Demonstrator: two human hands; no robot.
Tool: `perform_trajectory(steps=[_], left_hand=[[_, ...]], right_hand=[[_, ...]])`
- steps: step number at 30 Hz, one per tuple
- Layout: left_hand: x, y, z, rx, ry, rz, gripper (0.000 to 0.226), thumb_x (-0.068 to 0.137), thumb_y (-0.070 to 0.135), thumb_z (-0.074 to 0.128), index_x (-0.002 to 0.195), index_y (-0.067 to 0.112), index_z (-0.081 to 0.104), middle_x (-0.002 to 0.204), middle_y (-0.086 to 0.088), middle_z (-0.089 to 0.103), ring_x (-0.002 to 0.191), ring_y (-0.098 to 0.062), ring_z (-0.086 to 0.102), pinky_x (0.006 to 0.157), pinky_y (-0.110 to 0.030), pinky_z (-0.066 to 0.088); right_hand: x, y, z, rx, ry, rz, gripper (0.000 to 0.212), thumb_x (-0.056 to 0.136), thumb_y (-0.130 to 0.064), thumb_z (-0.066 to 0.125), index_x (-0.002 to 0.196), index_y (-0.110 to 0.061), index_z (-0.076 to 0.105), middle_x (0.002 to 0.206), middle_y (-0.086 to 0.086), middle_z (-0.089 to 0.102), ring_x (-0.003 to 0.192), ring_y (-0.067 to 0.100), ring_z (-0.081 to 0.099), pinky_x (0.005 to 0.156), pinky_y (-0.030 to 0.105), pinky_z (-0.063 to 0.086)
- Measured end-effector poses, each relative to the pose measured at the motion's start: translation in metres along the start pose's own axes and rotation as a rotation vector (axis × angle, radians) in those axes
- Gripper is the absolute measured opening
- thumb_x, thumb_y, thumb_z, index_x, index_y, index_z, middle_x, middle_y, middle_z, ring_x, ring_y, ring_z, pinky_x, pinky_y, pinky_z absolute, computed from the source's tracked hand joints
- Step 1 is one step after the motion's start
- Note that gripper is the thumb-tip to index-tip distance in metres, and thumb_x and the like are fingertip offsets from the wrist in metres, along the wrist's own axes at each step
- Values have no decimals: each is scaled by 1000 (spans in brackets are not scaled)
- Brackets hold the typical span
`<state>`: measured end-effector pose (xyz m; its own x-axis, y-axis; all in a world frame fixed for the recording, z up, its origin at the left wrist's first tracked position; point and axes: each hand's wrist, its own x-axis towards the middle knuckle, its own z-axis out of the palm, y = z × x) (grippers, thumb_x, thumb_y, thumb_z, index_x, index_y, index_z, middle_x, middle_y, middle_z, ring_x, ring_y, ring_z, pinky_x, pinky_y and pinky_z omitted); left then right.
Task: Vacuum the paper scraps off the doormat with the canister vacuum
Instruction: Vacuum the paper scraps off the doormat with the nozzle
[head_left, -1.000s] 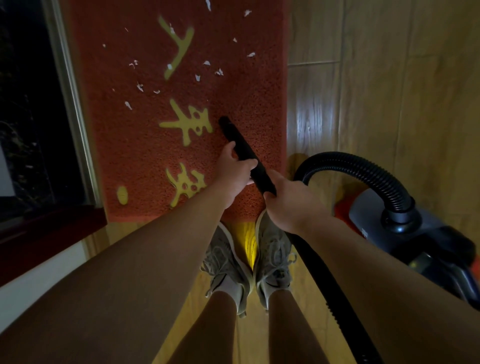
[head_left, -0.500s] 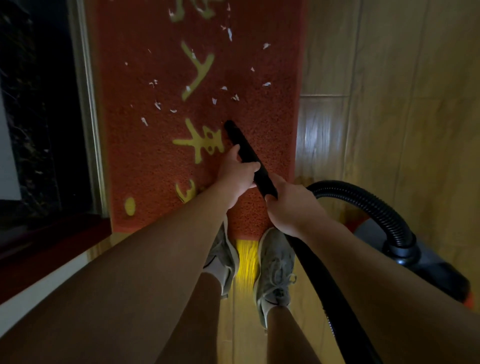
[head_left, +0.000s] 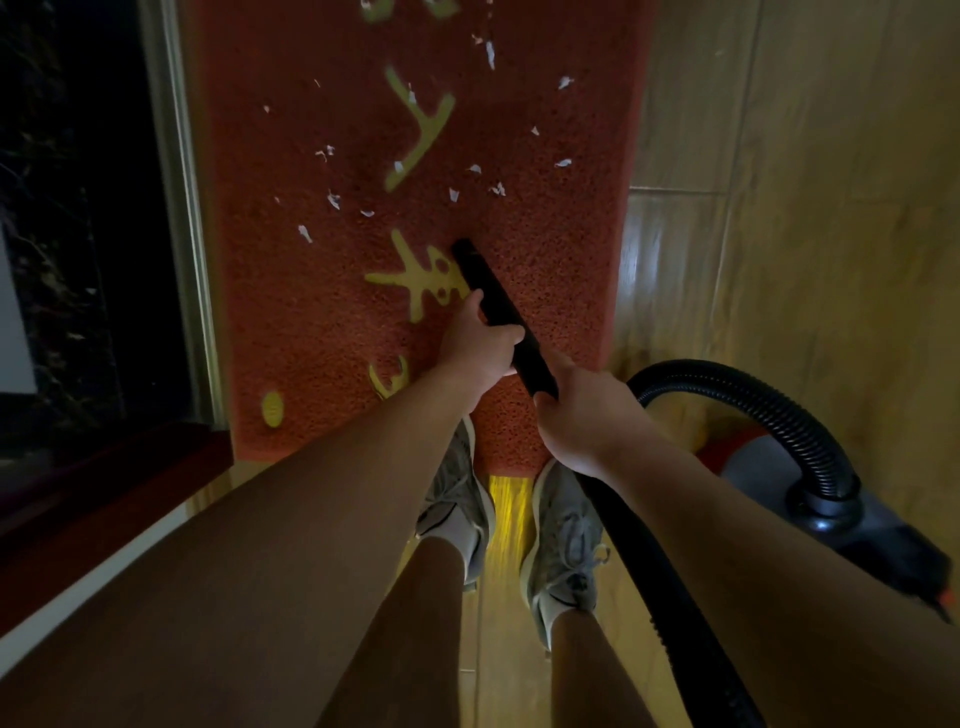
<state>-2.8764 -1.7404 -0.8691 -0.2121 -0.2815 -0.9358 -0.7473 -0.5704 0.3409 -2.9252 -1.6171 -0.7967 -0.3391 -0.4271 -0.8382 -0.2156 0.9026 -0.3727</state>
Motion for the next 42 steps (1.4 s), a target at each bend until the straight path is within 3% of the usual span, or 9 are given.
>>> perform_trajectory(steps=[7,12,17,26,33,39,42], left_hand=[[0,3,-15,-16,8,11,75,96,3,63,157,26,27,151,-14,44,123,-32,59,56,-21,59],[-1,6,-13,-19,-23,21,75,96,4,63,157,25,27,150,-14,44,112,-25,60,55,-21,58],[-1,4,-8,-9,-66,13,78,94,5,66,157,28,27,149,-13,47,118,-30,63,66,-28,62],[-13,11,0,-44,-135,14,77,96,1,63,158,24,24,149,-14,47,125,-31,59,61,-21,60],[-8,24,-7,-12,-114,6,78,96,5,64,159,26,23,153,-13,42,125,-31,58,65,-25,61],[-4,13,-2,-20,-97,-24,80,96,5,65,159,27,22,157,-15,36,128,-35,55,56,-22,59],[-4,5,4,-22,-84,-20,80,96,5,65,159,27,22,156,-14,38,129,-35,55,60,-24,61]], right_hand=[[4,-16,1,-23,-8,6,53,102,-24,40,152,-36,29,75,2,63,64,19,64,50,29,48],[3,-15,0,-10,4,9,54,100,-25,40,152,-37,29,73,0,62,63,19,63,50,28,43],[1,-9,-1,-44,20,8,52,100,-25,42,151,-31,33,77,1,60,72,25,62,60,32,45],[-8,-7,-11,-58,61,31,48,100,-25,44,147,-29,38,73,-4,52,70,24,54,64,32,43],[-1,-15,-18,-57,31,6,46,100,-25,43,145,-27,38,78,1,59,71,24,61,62,32,45],[3,-8,-13,-89,17,-12,44,99,-26,41,144,-23,39,74,0,56,63,22,55,57,30,38],[1,0,-12,-103,8,-16,45,99,-27,41,143,-21,38,77,3,59,66,27,58,58,31,39]])
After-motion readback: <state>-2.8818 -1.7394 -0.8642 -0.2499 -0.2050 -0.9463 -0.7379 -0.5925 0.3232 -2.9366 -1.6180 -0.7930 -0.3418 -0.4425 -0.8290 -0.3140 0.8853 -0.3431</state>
